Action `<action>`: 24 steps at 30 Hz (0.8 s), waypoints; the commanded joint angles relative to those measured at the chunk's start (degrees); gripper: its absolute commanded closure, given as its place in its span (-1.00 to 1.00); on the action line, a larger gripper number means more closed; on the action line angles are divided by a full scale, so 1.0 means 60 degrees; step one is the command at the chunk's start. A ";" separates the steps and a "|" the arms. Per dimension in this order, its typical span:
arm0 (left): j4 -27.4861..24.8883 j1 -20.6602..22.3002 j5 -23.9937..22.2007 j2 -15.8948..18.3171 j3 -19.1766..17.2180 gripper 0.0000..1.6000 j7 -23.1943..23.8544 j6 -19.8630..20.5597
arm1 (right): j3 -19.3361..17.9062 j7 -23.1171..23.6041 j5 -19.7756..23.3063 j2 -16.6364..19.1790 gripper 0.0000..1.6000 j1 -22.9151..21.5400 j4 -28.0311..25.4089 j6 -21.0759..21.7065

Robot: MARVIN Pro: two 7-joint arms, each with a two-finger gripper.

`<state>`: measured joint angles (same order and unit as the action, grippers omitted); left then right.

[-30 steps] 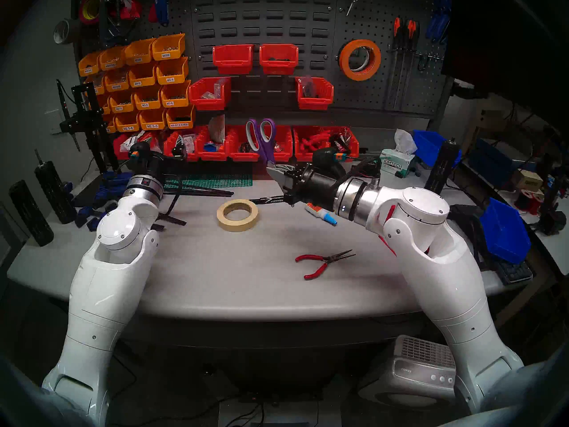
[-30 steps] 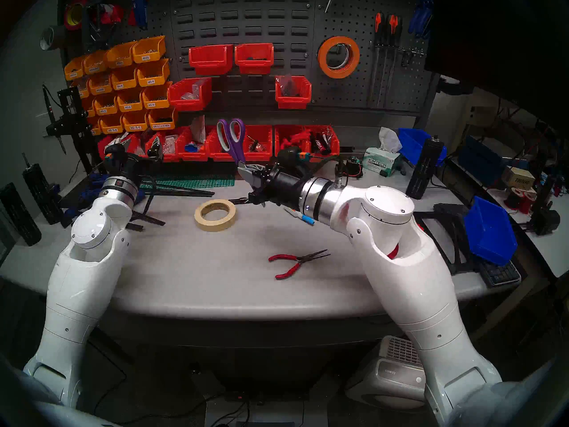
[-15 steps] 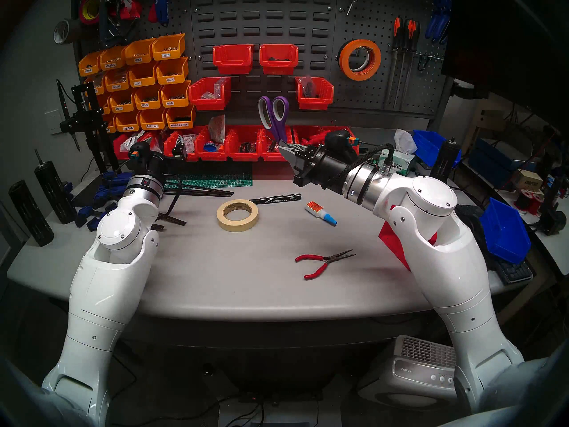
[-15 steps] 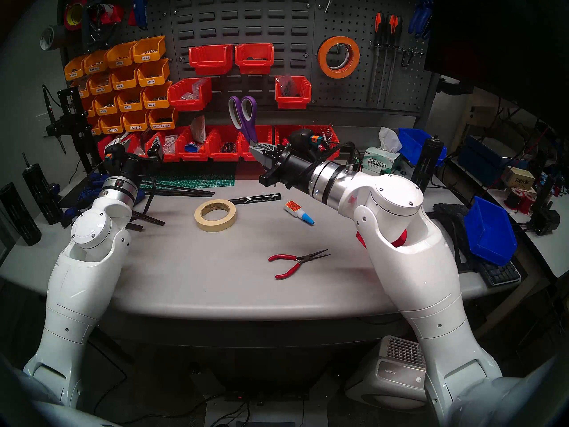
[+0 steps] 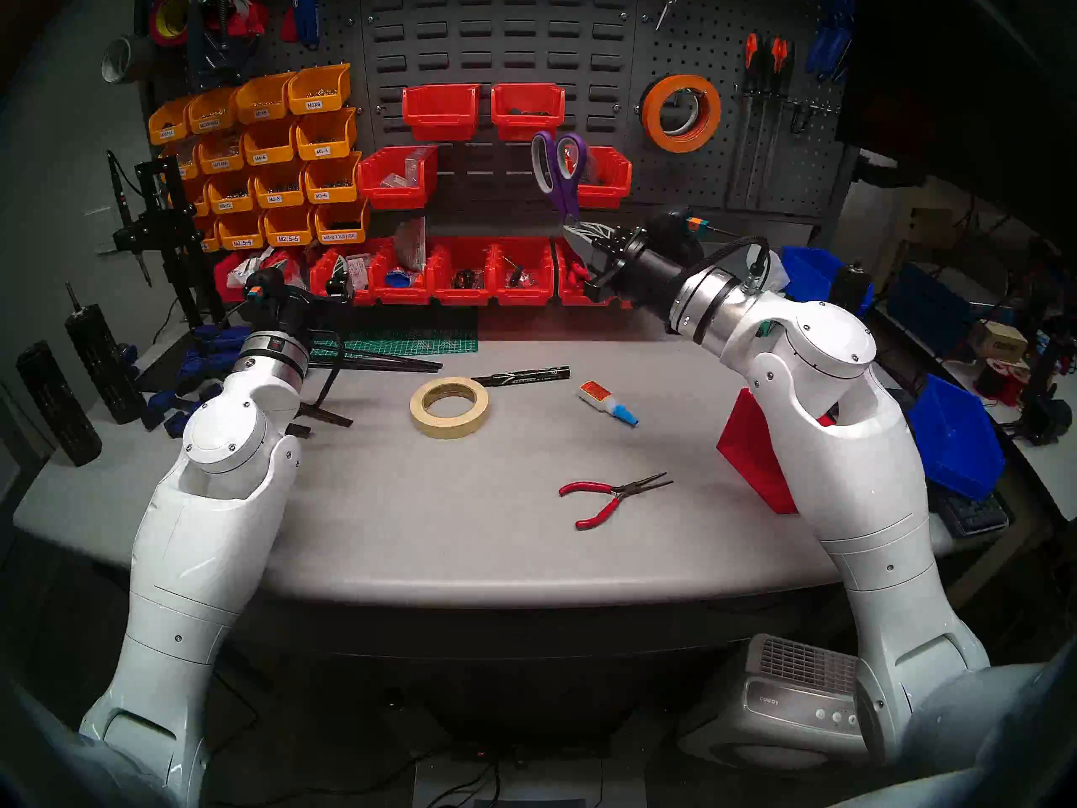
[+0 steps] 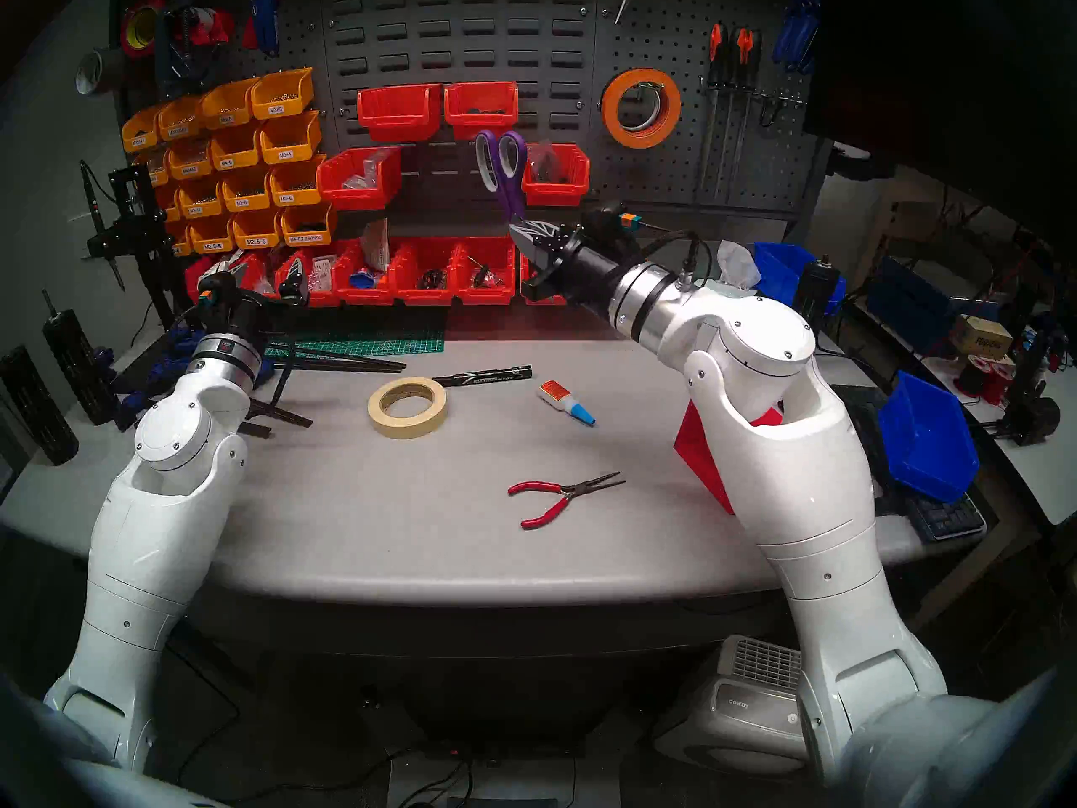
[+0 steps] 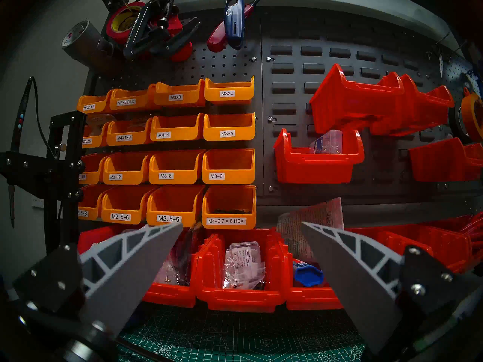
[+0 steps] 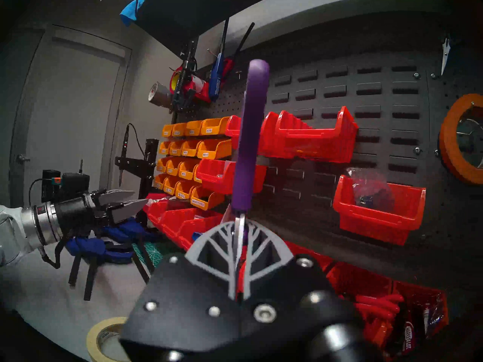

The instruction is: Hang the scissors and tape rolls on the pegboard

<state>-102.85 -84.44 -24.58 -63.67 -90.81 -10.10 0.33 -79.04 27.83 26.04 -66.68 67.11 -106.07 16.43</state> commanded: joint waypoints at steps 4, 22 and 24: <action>-0.0275 0.0282 -0.0017 0.0014 -0.0121 -1.00 -0.0021 -0.0117 | -0.0297 -0.0123 -0.0170 -0.0229 1.00 -0.0726 0.0080 -0.0797; -0.0280 0.0283 -0.0018 0.0009 -0.0124 -1.00 -0.0024 -0.0121 | -0.0962 -0.1189 -0.0670 -0.0533 1.00 -0.0420 0.0381 -0.1379; -0.0280 0.0283 -0.0018 0.0009 -0.0124 -1.00 -0.0024 -0.0120 | -0.1048 -0.1243 -0.0681 -0.0548 1.00 -0.0428 0.0465 -0.1423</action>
<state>-102.87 -84.44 -24.58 -63.69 -90.81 -10.10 0.33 -83.12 22.07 21.94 -69.24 65.82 -103.15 10.04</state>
